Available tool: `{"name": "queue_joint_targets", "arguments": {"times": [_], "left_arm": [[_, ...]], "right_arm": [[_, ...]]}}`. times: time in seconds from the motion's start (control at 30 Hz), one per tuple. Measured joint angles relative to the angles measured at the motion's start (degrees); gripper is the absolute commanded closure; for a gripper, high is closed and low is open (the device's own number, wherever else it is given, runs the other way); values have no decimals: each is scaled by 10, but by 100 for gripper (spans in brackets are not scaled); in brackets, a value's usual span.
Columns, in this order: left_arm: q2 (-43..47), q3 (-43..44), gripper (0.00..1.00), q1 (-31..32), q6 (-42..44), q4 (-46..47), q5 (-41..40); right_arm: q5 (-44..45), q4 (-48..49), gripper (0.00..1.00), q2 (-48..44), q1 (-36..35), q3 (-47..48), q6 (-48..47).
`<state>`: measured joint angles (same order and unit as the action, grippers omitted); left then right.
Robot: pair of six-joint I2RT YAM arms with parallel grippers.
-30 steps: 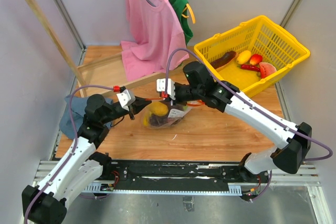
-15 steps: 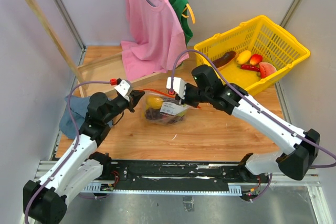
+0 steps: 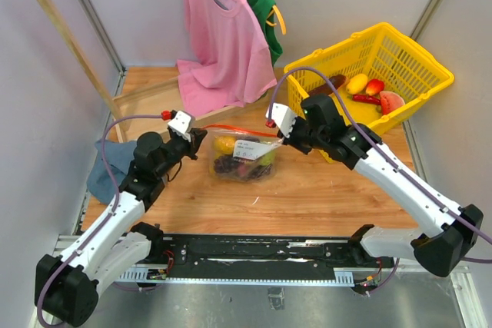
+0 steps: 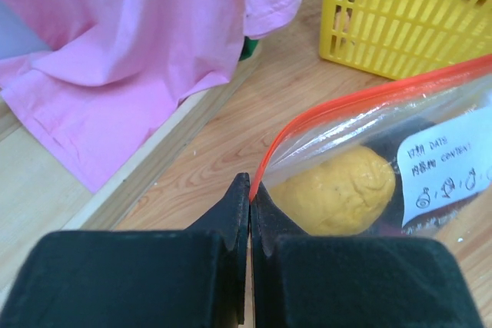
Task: Place the food in the zip-top bag and seal the zipper
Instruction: Zip the zipper food storage bag at the center of the board, then place the zipper food storage bag at the center of the board.
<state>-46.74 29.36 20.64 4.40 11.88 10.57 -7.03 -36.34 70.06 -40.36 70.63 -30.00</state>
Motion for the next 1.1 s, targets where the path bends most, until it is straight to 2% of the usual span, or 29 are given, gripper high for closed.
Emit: {"name": "queue_joint_targets", "arguments": {"times": [0.3, 0.6, 0.73, 0.9, 1.03, 1.1], "left_arm": [[-54, 42, 100, 4, -27, 0, 15], [-130, 117, 98, 0, -58, 41, -2], [-137, 116, 89, -3, -93, 51, 5], [-108, 55, 76, -3, -169, 50, 30], [-38, -3, 57, -3, -224, 7, 43], [18, -20, 44, -3, -246, -25, 42]], "right_arm": [[49, 26, 99, 23, 29, 19, 42], [113, 132, 99, 38, 40, 39, 45], [102, 177, 99, 32, 40, 13, 48], [43, 202, 98, -5, 40, -107, 86], [-21, 198, 87, -52, 40, -195, 122], [-50, 192, 75, -84, 40, -216, 136]]}}
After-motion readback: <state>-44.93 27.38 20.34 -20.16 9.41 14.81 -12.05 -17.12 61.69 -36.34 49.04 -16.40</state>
